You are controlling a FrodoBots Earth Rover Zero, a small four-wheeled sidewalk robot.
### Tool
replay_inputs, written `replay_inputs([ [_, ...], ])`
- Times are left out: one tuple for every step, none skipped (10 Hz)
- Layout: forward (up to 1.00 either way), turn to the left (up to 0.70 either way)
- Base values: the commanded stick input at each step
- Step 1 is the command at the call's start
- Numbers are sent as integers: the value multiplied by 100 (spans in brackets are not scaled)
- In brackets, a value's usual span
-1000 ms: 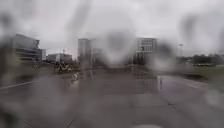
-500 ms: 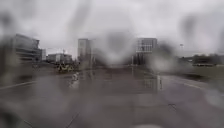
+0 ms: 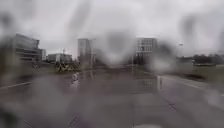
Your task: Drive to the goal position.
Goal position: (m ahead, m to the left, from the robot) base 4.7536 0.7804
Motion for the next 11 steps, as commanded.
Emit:
replay_inputs([
  [7, 0],
  [7, 0],
  [7, 0],
  [7, 0],
  [7, 0],
  [7, 0],
  [7, 0],
  [7, 0],
  [7, 0],
  [7, 0],
  [7, 0],
])
